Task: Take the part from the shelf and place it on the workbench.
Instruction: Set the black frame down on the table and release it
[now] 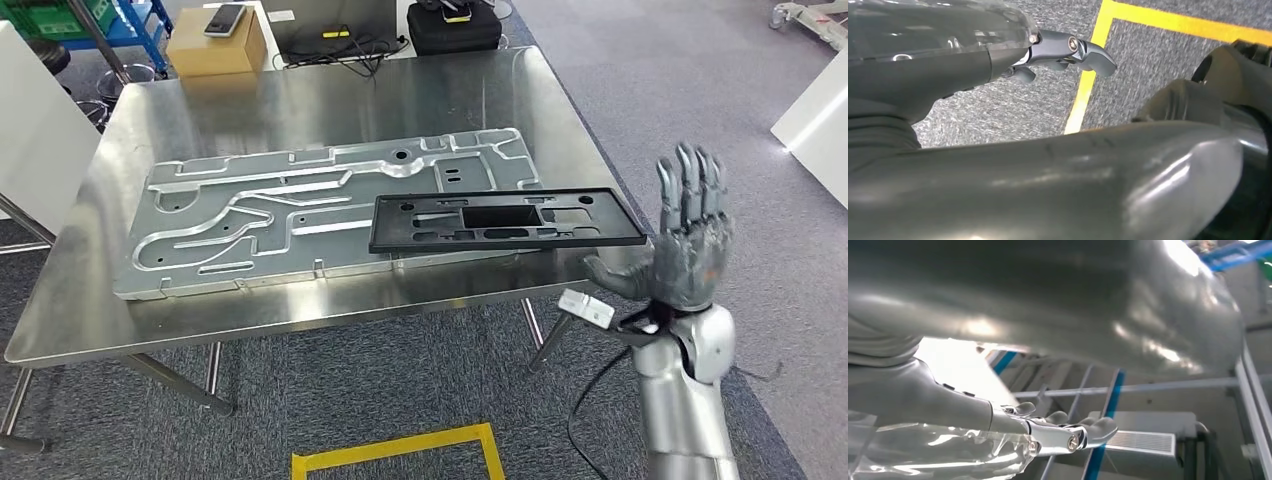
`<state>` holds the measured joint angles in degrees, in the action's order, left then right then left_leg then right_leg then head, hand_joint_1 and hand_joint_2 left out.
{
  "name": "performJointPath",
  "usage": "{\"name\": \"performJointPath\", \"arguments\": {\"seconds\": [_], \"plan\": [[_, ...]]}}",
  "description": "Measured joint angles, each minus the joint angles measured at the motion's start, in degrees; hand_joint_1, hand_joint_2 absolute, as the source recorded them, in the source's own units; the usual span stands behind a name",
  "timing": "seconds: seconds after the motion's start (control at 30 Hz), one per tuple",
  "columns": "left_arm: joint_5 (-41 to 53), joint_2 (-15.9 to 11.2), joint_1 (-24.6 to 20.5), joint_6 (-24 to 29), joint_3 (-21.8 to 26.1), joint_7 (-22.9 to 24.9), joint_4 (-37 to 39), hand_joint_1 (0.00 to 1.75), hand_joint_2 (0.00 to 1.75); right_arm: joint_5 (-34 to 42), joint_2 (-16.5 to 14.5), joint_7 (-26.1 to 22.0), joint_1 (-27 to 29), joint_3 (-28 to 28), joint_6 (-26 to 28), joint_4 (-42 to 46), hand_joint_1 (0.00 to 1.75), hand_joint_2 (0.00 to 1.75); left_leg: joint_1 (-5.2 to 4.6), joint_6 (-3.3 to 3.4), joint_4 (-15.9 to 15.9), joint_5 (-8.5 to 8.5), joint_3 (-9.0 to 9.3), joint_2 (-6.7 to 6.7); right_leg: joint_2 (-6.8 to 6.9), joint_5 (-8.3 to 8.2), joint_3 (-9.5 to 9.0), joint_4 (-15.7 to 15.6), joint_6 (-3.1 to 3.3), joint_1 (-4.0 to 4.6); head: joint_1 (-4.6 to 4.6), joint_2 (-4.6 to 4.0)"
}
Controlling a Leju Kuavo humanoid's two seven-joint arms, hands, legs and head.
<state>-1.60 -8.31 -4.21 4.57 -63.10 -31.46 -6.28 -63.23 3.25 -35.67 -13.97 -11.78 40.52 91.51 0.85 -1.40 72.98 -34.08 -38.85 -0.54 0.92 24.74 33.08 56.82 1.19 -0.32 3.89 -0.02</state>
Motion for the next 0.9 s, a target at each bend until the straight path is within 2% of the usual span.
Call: {"name": "performJointPath", "arguments": {"seconds": [0.03, 0.07, 0.1, 0.17, 0.2, 0.3, 0.33, 0.37, 0.47, 0.5, 0.53, 0.57, 0.63, 0.67, 0.7, 0.73, 0.77, 0.8, 0.83, 0.87, 0.9], "plan": [[0.00, 0.03, 0.01, -0.05, 0.34, -0.13, 0.00, 0.00, 0.00, -0.53, -0.16, -0.01, 3.18, -1.81, 0.00, 2.11, 0.00, 0.00, 0.06, -0.12, -0.13, 0.47, 0.35, 0.08, -0.01, 0.03, 0.06, 0.11, -0.03, -0.01, 0.00, 0.00], [0.00, 0.07, 0.03, -0.09, 0.64, -0.26, 0.00, 0.00, 0.00, -0.83, -0.48, -0.01, 6.20, -3.43, 0.00, 3.97, 0.00, 0.00, 0.10, -0.15, -2.49, 1.87, 1.78, 0.13, -0.06, 0.07, 0.14, 0.25, -0.08, -0.03, 0.00, 0.00], [0.08, 0.10, 0.06, -0.09, 0.91, -0.38, 0.00, 0.00, 0.00, -0.86, -0.87, -0.01, 8.70, -4.83, 0.00, 5.47, 0.00, 0.00, 0.14, -0.08, -6.37, 3.64, 3.98, 0.14, -0.14, 0.10, 0.25, 0.44, -0.17, -0.05, 0.00, 0.00], [0.28, 0.14, -0.04, -0.08, 1.46, -0.56, -0.01, 0.00, 0.00, -0.64, -1.73, -0.01, 12.82, -7.40, -0.01, 8.05, 0.00, 0.00, 0.04, 0.40, -13.26, 5.88, 7.67, 0.05, -0.40, 0.13, 0.48, 0.86, -0.60, 0.09, -0.01, 0.00], [0.37, 0.16, -0.11, -0.06, 1.67, -0.60, -0.01, 0.00, 0.00, -0.51, -2.03, -0.01, 14.46, -8.43, -0.01, 9.05, 0.00, 0.00, -0.07, 0.71, -14.90, 6.26, 8.48, 0.01, -0.52, 0.06, 0.57, 1.00, -0.91, 0.13, -0.01, 0.00], [0.38, 0.24, -0.24, -0.03, 1.98, -0.64, 0.01, 0.00, 0.00, -0.41, -2.63, -0.02, 17.94, -10.59, -0.02, 11.30, 0.00, 0.00, -0.26, 1.82, -15.55, 7.00, 8.35, 0.22, -0.81, -0.20, 0.83, 1.19, -2.02, -0.07, -0.01, 0.00], [0.38, 0.29, -0.33, 0.03, 2.06, -0.64, 0.00, 0.00, 0.00, -0.50, -2.77, -0.01, 18.80, -11.07, -0.02, 11.84, 0.00, 0.00, -0.23, 2.28, -15.74, 7.47, 8.15, 0.38, -0.88, 0.61, 1.16, 1.80, -2.37, -0.18, -0.01, 0.00], [0.38, 0.34, -0.43, 0.10, 2.13, -0.64, -0.01, 0.00, 0.00, -0.73, -2.89, 0.01, 19.57, -11.45, -0.02, 12.27, 0.00, 0.00, -0.18, 2.71, -15.93, 7.97, 7.82, 0.55, -0.93, 2.27, 1.75, 3.26, -2.66, -0.29, -0.01, 0.00], [0.37, 0.50, -0.53, 0.15, 2.58, -0.67, 0.00, 0.00, 0.00, -2.41, -3.97, 0.21, 22.34, -12.64, -0.07, 12.33, 0.00, 0.00, -0.27, 3.21, -15.97, 9.27, 6.15, 0.76, -0.94, 9.95, 4.55, 13.15, -3.27, -0.48, -0.01, 0.00], [0.37, 0.54, -0.49, 0.05, 2.79, -0.72, 0.01, 0.00, 0.00, -3.10, -4.57, 0.32, 23.45, -13.13, -0.13, 11.46, 0.00, 0.00, -0.31, 3.17, -15.93, 9.71, 5.52, 0.77, -0.94, 11.19, 4.88, 15.92, -3.40, -0.51, -0.01, 0.00], [0.37, 0.60, -0.45, -0.10, 2.94, -0.79, 0.01, 0.00, 0.00, -3.67, -5.22, 0.43, 24.50, -13.74, -0.26, 9.99, 0.00, 0.00, -0.33, 3.10, -15.86, 10.12, 4.92, 0.77, -0.93, 11.05, 4.35, 16.82, -3.47, -0.54, -0.01, 0.00], [0.37, 0.67, -0.38, -0.26, 3.04, -0.86, 0.01, 0.00, 0.00, -3.97, -5.83, 0.45, 25.36, -14.44, -0.51, 7.95, 0.00, 0.00, -0.33, 2.98, -15.74, 10.51, 4.35, 0.77, -0.93, 9.82, 2.80, 15.66, -3.48, -0.56, -0.01, 0.00], [0.37, 0.87, -0.24, -0.63, 3.10, -1.03, 0.01, 0.00, 0.00, -3.67, -7.03, 0.33, 26.24, -16.28, -1.17, 2.49, 0.00, 0.00, -0.32, 2.56, -15.37, 11.14, 3.38, 0.77, -0.86, 7.02, -2.64, 8.32, -3.29, -0.58, 0.00, 0.00], [0.37, 1.01, -0.16, -0.76, 3.10, -1.11, 0.01, 0.00, 0.00, -3.03, -7.52, 0.22, 26.19, -17.60, -1.56, -1.39, 0.00, 0.00, -0.35, 2.25, -15.18, 11.44, 3.03, 0.78, -0.84, 6.49, -5.29, 4.26, -3.07, -0.45, 0.00, 0.00], [0.37, 1.16, -0.10, -0.85, 3.10, -1.16, 0.01, 0.00, 0.00, -2.00, -7.86, 0.14, 25.91, -19.17, -2.13, -6.10, 0.00, 0.00, -0.38, 1.90, -15.09, 11.76, 2.87, 0.78, -0.85, 6.44, -7.05, 1.32, -2.75, -0.30, 0.01, 0.00], [0.37, 1.29, -0.04, -0.90, 3.10, -1.19, 0.01, 0.00, 0.00, -0.52, -8.05, 0.08, 25.39, -21.03, -3.01, -11.79, 0.00, 0.00, -0.38, 1.55, -15.10, 12.14, 2.81, 0.79, -0.87, 6.75, -7.85, -0.27, -2.42, -0.09, 0.02, 0.00], [0.37, 1.42, 0.03, -0.91, 3.10, -1.19, 0.01, 0.00, 0.00, 1.16, -8.07, 0.05, 24.66, -23.10, -4.19, -18.16, 0.00, 0.00, -0.35, 1.19, -15.25, 12.57, 2.83, 0.78, -0.90, 6.59, -7.88, -0.65, -2.05, 0.12, 0.03, 0.00], [0.37, 1.50, 0.15, -0.92, 3.11, -1.11, 0.01, 0.00, 0.00, 2.91, -7.91, 0.18, 23.69, -25.26, -5.93, -24.99, 0.00, 0.00, -0.32, 0.81, -15.42, 12.92, 2.81, 0.76, -0.90, 6.13, -7.55, -0.73, -1.59, 0.08, 0.03, 0.00], [0.37, 1.55, 0.30, -0.92, 3.12, -1.03, 0.02, 0.00, 0.00, 4.35, -7.72, 0.61, 22.47, -27.32, -8.06, -31.66, 0.00, 0.00, -0.24, 0.51, -15.20, 12.58, 2.56, 0.73, -0.85, 5.60, -7.16, -0.85, -1.15, 0.01, 0.04, 0.00], [0.41, 1.63, 0.45, -0.88, 3.14, -0.91, 0.02, 0.00, 0.00, 5.34, -7.44, 2.23, 21.18, -29.42, -11.08, -38.52, 0.00, 0.00, -0.19, 0.27, -14.22, 11.15, 2.12, 0.70, -0.80, 4.94, -6.62, -0.96, -0.64, -0.09, 0.03, 0.00], [0.58, 1.70, 0.59, -0.80, 3.15, -0.79, 0.03, 0.00, 0.00, 6.10, -7.21, 4.67, 20.02, -31.43, -14.38, -45.04, 0.00, 0.00, -0.16, 0.09, -12.18, 8.66, 1.42, 0.66, -0.74, 4.24, -5.97, -1.08, -0.21, -0.19, 0.04, 0.00]]}}
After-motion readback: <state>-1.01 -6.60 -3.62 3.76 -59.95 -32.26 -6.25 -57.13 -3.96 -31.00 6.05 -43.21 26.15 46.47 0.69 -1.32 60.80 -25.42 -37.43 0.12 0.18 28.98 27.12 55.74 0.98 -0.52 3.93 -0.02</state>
